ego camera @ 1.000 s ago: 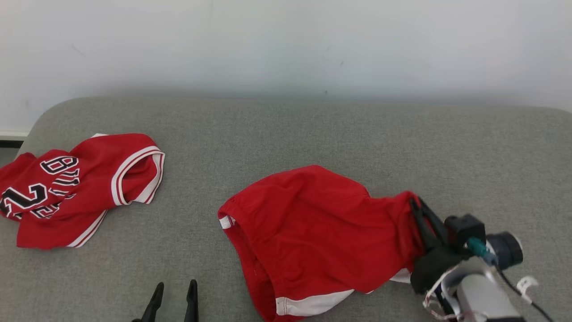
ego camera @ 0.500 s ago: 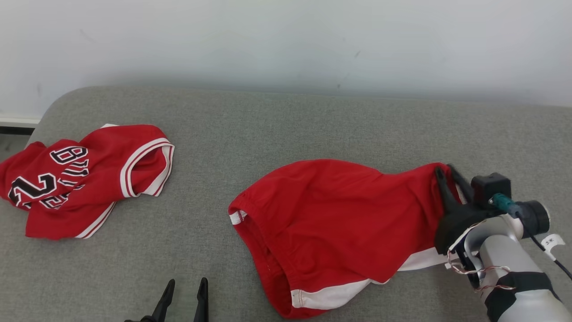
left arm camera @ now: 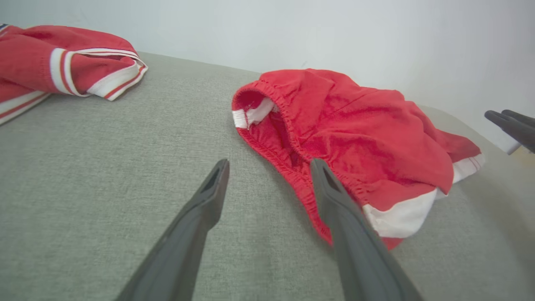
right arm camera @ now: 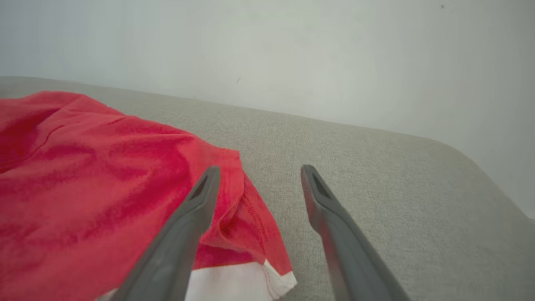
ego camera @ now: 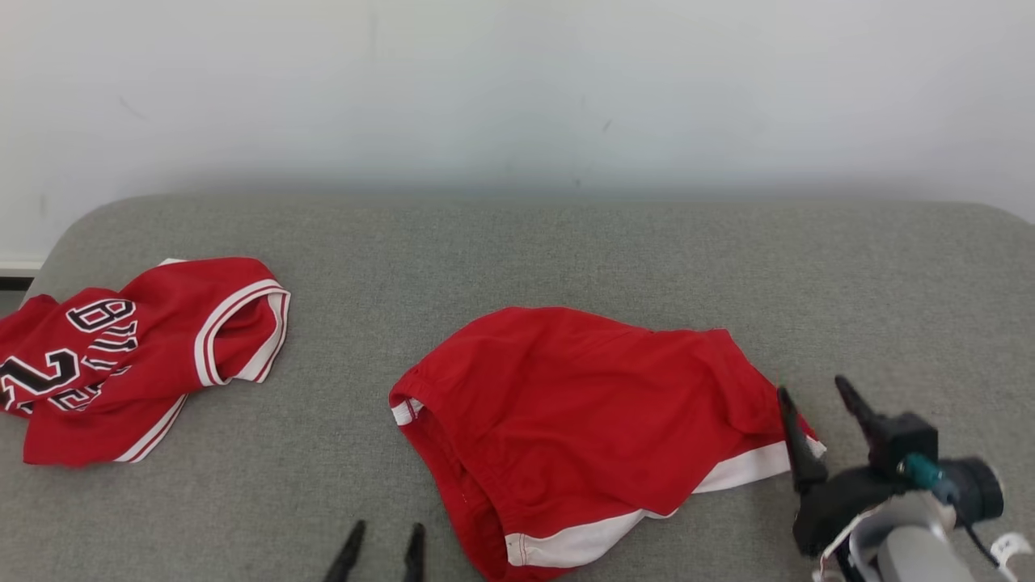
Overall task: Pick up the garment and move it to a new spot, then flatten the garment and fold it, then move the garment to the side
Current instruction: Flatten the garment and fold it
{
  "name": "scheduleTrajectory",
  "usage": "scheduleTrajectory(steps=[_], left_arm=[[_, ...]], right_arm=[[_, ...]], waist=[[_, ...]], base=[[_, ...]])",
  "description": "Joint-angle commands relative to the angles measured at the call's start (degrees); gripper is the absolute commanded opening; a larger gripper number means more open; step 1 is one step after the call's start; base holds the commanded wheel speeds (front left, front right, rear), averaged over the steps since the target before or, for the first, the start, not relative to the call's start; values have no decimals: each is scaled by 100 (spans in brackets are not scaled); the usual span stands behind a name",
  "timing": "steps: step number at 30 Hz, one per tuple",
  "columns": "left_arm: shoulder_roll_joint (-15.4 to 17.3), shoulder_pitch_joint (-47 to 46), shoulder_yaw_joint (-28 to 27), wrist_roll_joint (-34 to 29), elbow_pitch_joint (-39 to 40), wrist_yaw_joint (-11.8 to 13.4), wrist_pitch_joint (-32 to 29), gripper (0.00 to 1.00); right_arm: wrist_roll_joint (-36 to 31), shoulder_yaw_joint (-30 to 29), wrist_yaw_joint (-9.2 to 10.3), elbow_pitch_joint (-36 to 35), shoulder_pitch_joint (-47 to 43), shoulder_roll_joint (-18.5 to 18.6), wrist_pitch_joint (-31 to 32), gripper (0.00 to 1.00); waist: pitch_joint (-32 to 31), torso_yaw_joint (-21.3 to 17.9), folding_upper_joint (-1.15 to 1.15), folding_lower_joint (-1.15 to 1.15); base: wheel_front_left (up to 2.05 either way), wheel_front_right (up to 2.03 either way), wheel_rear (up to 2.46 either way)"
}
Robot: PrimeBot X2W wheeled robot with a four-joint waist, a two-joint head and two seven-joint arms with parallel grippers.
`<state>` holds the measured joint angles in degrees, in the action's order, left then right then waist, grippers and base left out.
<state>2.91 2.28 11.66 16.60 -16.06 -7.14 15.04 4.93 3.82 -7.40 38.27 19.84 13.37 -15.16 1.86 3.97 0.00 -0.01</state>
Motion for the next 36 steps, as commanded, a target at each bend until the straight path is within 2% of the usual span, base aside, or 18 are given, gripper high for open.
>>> scheduleTrajectory(steps=[1, 7, 11, 24, 31, 32, 33, 34, 35, 36], left_arm=[[-3, 118, 224, -66, -38, -38, 8, 100], [68, 25, 1264, 7, -269, -33, 8, 100], [111, -185, 1608, 176, -490, -34, 8, 100], [92, -735, 1688, 441, -1259, -35, 8, 100], [44, -831, 1641, 569, -1426, -31, 8, 100], [39, -845, 1668, 595, -1452, -31, 8, 75], [34, -866, 1696, 628, -1481, -31, 8, 36], [31, -896, 1720, 630, -1498, -31, 8, 15], [33, -917, 1724, 639, -1521, -31, 8, 0], [34, -920, 1732, 662, -1540, -31, 8, 0]], right_arm=[[19, 31, -19, -67, -267, -73, -10, 100], [78, -163, -19, -240, -727, -174, -10, 100], [0, -304, -19, -445, -903, -332, -10, 100], [-90, -746, -15, -1199, -1534, -922, -10, 100], [-72, -702, -14, -1336, -1685, -1040, -10, 100], [-48, -696, -14, -1330, -1684, -1043, -9, 100], [-24, -687, -14, -1319, -1679, -1047, -10, 100], [2, -685, -14, -1312, -1671, -1050, -10, 100], [53, -660, -14, -1312, -1656, -1052, -10, 100], [81, -639, -14, -1317, -1646, -1054, -9, 100]], waist=[[-52, -42, 0, 1], [-7, -105, 0, 1], [39, -196, 0, 1], [43, -534, 0, 1], [60, -616, 0, 1], [62, -613, 0, 1], [64, -608, 0, 1], [70, -596, 0, 1], [72, -583, 0, 1], [79, -566, 0, 1]], base=[[0, 0, 0], [0, 0, 0], [0, 0, 0], [0, 0, 0], [0, 0, 0], [0, 0, 0], [0, 0, 0], [0, 0, 0], [0, 0, 0], [0, 0, 0]])
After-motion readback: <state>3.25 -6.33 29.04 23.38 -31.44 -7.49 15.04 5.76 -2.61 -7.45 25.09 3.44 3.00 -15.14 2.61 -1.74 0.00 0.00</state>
